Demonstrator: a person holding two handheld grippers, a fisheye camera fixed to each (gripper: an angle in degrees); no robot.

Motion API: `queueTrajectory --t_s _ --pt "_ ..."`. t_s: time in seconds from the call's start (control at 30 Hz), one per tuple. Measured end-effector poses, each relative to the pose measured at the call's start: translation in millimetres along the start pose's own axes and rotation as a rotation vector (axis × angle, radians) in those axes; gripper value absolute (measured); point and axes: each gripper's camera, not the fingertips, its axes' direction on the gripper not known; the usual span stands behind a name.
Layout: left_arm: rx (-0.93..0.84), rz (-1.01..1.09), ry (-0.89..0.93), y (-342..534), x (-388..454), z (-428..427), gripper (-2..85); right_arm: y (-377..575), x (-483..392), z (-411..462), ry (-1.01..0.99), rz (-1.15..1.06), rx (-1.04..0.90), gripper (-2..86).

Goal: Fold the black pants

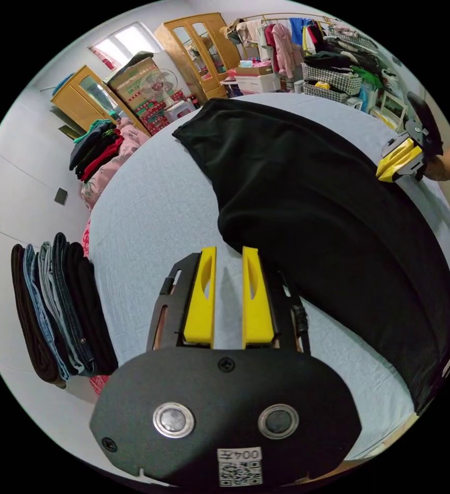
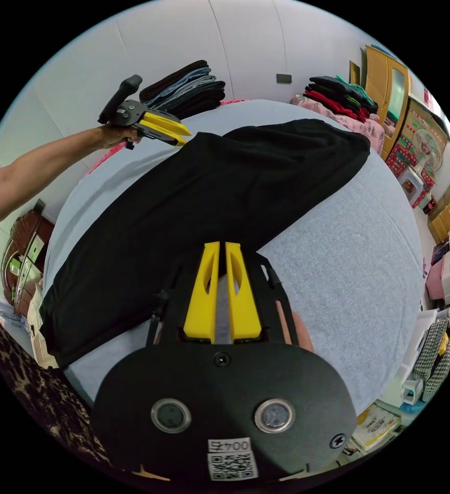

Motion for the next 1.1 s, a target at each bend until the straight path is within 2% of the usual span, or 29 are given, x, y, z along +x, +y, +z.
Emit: queueTrajectory --t_s 0.17,0.3,0.57,0.83,0.97,1.1 --pt "0.069 -0.093 0.057 -0.6 -19.9 -3.4 7.1 -2.9 2.6 -7.0 0.013 -0.003 0.000 1.3" --pt "0.014 -0.053 0.037 -3.8 -17.3 6.7 7.1 -5.8 6.3 -14.3 0.016 -0.004 0.000 1.0" --pt "0.052 -0.034 0.066 -4.9 -6.2 2.6 7.5 -12.6 15.2 -30.8 0.011 -0.001 0.001 0.8" --pt "0.068 -0.070 -0.053 -5.4 -1.9 4.6 8.3 -20.8 25.0 -50.2 0.008 0.004 0.001 0.6" --pt "0.083 -0.106 -0.043 -11.0 -11.8 8.8 8.6 -25.7 30.5 -61.5 0.009 0.004 0.001 0.6" --pt "0.068 -0.050 -0.019 -20.7 -9.0 14.7 9.0 -30.8 36.9 -73.4 0.006 0.005 0.001 0.7"
